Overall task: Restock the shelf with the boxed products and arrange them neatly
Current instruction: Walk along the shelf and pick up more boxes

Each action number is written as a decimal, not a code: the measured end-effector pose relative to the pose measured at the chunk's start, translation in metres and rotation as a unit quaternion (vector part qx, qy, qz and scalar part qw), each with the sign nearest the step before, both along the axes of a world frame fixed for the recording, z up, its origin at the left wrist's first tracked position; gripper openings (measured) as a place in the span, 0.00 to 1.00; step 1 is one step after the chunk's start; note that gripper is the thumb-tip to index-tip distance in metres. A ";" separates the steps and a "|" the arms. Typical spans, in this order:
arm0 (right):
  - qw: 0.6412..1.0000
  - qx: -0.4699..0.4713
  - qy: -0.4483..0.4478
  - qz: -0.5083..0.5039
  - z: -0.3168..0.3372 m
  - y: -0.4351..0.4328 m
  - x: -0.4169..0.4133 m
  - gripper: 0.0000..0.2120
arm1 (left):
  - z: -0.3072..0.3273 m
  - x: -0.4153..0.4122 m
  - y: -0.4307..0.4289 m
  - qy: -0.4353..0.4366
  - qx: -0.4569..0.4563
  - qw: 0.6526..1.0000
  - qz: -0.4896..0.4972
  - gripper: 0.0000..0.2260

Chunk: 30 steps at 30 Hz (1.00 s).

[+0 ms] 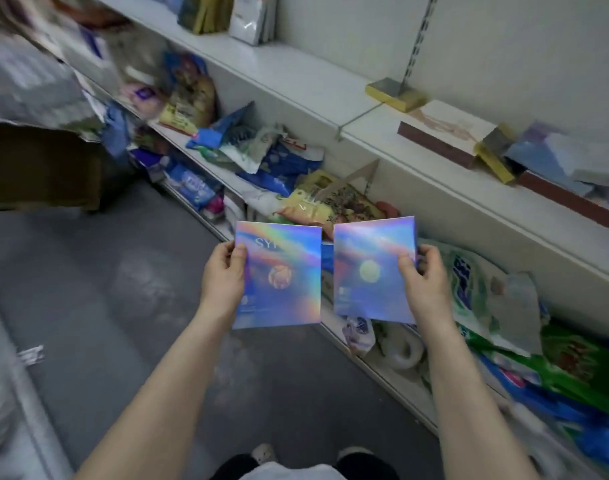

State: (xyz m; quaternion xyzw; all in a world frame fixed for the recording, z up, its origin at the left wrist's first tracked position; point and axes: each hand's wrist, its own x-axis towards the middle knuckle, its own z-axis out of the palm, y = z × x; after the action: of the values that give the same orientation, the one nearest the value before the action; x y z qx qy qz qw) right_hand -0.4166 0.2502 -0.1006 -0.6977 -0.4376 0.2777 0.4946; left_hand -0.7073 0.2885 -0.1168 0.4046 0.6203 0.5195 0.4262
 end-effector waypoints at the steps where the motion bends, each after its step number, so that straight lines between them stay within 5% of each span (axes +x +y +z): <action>1: 1.000 0.001 -0.004 0.010 0.001 0.015 -0.016 0.07 | 0.002 -0.017 0.009 0.002 -0.001 1.000 0.011 0.09; 13: 0.995 0.041 -0.043 0.086 0.025 0.213 -0.140 0.12 | -0.002 -0.138 0.163 -0.020 0.038 0.993 0.107 0.06; 30: 0.981 0.098 -0.051 0.161 0.084 0.519 -0.280 0.06 | 0.056 -0.275 0.452 -0.019 0.109 0.979 0.170 0.07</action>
State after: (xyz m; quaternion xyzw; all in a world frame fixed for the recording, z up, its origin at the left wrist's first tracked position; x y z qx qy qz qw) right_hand -0.6961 0.7689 -0.0169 -0.5789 -0.5941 0.2737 0.4868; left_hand -0.9820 0.7406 -0.0608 0.3269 0.6117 0.6565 0.2966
